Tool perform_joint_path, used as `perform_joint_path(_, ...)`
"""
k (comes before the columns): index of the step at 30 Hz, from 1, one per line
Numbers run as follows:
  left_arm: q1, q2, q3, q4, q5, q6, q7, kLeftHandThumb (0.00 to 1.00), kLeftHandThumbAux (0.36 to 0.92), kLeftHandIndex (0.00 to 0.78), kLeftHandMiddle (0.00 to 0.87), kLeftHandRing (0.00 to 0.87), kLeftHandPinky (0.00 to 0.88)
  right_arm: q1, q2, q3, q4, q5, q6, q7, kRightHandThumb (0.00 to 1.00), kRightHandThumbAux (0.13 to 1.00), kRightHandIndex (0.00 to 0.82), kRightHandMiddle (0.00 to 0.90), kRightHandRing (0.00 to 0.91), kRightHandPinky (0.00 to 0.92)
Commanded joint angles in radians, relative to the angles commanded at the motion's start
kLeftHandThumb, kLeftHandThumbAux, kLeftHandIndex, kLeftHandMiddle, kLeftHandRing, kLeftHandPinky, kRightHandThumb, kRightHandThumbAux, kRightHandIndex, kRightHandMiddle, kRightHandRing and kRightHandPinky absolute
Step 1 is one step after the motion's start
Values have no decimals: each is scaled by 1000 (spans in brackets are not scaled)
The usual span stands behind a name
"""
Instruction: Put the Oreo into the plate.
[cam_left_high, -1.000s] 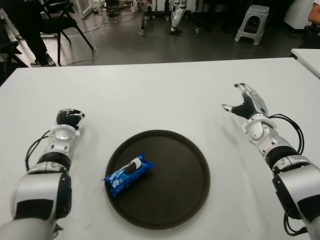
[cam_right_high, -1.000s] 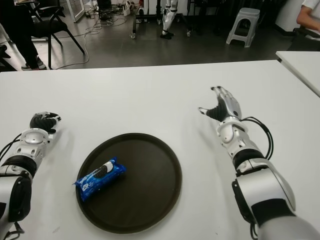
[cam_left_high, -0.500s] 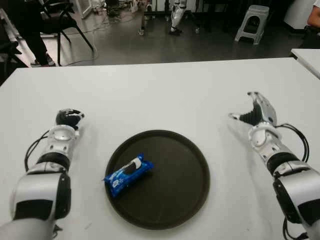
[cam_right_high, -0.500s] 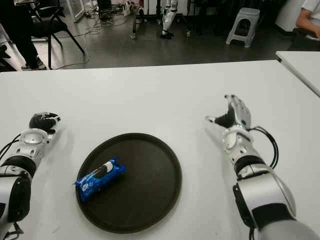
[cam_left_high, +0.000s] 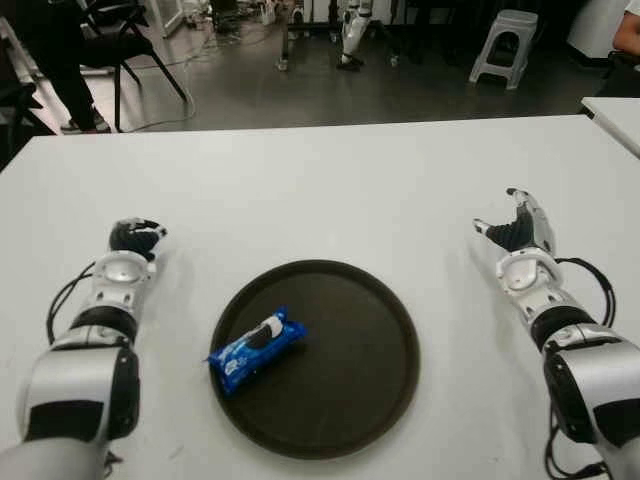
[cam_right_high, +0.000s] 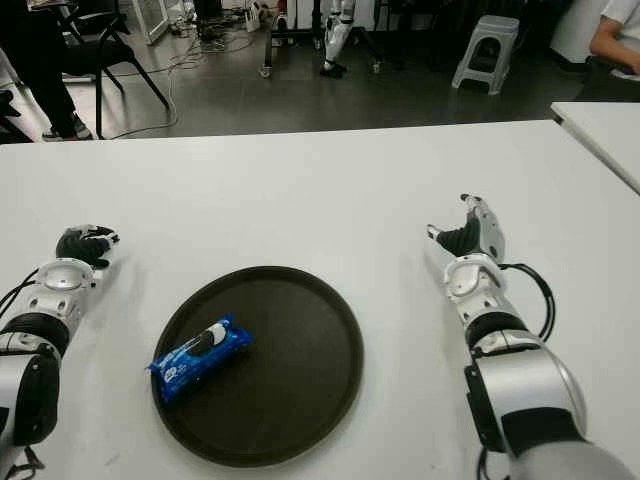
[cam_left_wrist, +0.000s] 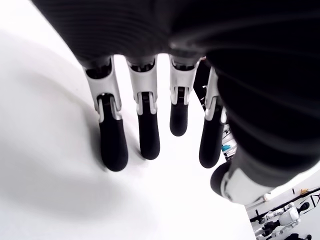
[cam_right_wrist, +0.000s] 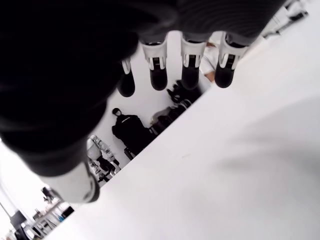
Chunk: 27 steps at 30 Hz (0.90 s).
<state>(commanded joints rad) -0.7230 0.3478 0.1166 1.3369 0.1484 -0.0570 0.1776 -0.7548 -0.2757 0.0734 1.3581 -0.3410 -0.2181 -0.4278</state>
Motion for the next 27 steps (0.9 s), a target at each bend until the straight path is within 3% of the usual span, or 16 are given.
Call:
perform_joint_path(7,2,-2,6,0,-6,-6,1,680,720,402,187,193,194,1,5,-32,-1,30,-18,42,291,717,71,109,129,155)
perform_joint_path(12,1,-1,7,0,-6,-4,1,680,719,402,187,192,185,-2,13,-88,-4,90,-29,109,314,720,86,138,165,206)
perform_joint_path(21,-3,-1,5,1,-1,9,11,678,720,399,170,181,173,-11,20,-153,-6,155,-1,188,319,699,84,107,129,181)
perform_joint_path(27,-5,-1,1,1,3,10,13,678,720,400,179,184,179,-16,16,-154,-7,155,9,209,315,696,81,108,129,193)
